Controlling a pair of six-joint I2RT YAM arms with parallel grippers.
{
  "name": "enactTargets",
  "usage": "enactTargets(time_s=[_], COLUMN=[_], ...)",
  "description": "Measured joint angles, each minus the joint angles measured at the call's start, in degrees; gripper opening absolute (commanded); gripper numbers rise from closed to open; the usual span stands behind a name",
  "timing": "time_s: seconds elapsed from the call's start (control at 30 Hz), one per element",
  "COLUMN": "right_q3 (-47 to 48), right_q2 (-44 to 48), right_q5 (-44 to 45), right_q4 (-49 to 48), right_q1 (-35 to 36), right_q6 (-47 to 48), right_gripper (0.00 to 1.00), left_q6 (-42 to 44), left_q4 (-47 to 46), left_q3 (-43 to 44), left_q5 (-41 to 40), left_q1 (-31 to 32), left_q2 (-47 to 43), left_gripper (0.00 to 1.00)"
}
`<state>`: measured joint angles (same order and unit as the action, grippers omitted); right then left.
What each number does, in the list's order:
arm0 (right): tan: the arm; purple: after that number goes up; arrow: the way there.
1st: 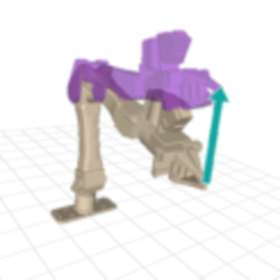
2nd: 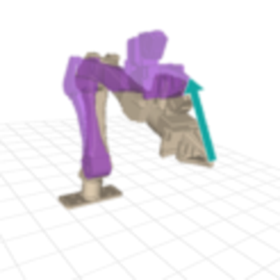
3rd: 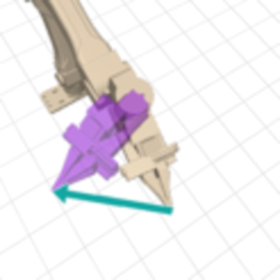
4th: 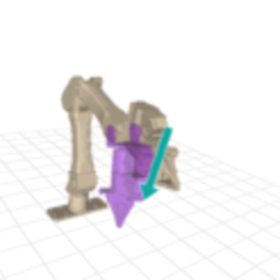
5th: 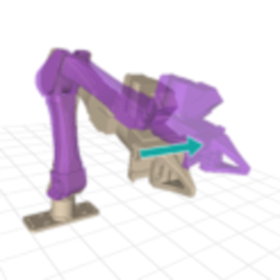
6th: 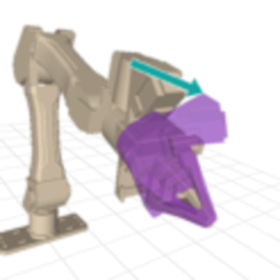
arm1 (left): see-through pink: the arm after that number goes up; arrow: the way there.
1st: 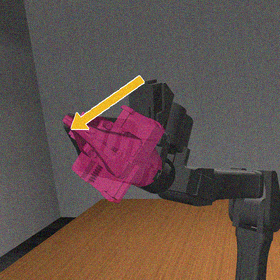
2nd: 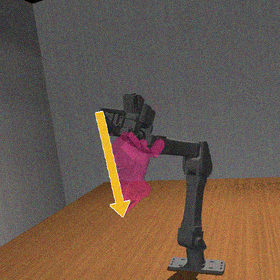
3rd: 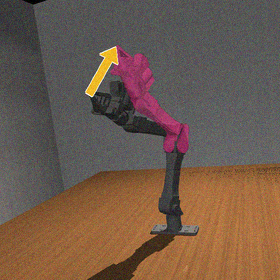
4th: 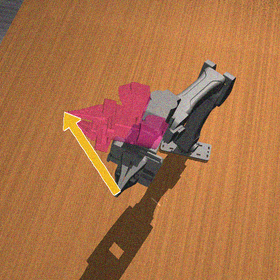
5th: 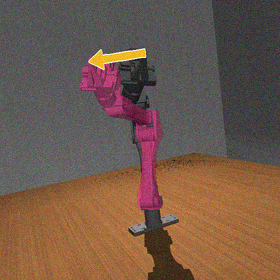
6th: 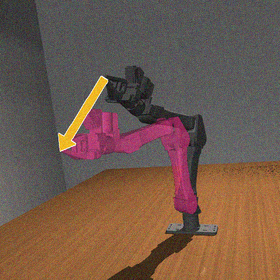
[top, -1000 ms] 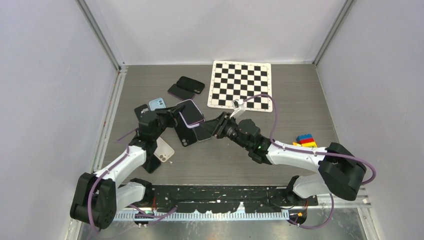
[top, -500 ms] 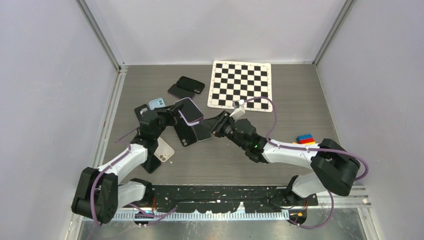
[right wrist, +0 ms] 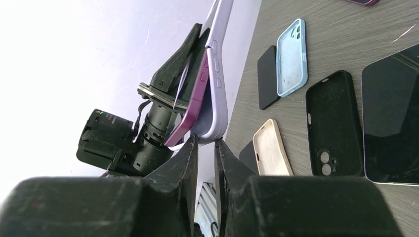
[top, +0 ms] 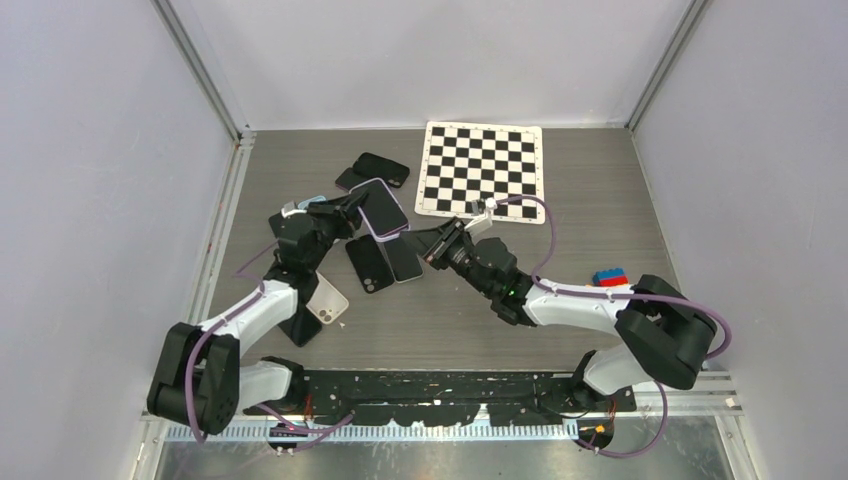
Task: Take the phone out of the phone case
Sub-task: Remove the phone case from the phone.
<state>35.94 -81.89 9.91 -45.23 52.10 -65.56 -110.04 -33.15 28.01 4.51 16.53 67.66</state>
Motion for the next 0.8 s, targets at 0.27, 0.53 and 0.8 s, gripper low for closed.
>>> enactTargets(time_s=[0.27,0.53,0.8], right_q3=[1.0,0.3,-4.6], right_q2=[-3.5,-3.0,8.7], right_q5=[-1.2,-7.1,-9.7], right_q4=[2.5,5.9,10.8], right_q1=[-1.2,-3.0,-4.3], right_q6=[0.1,0.7,5.8], right_gripper=[0.34,0.41,0.49], left_q6=[2.8,7.3,10.7], left_q4=[-5.2,-10.6,-9.7], left_q3=[5.1,5.7,5.8], left_q5=[4.9,13.6,14.0], left_q1=[1.6,7.1,6.9], left_q2=[3.5,3.5,3.1], left_gripper=[0.00,0.00,0.00])
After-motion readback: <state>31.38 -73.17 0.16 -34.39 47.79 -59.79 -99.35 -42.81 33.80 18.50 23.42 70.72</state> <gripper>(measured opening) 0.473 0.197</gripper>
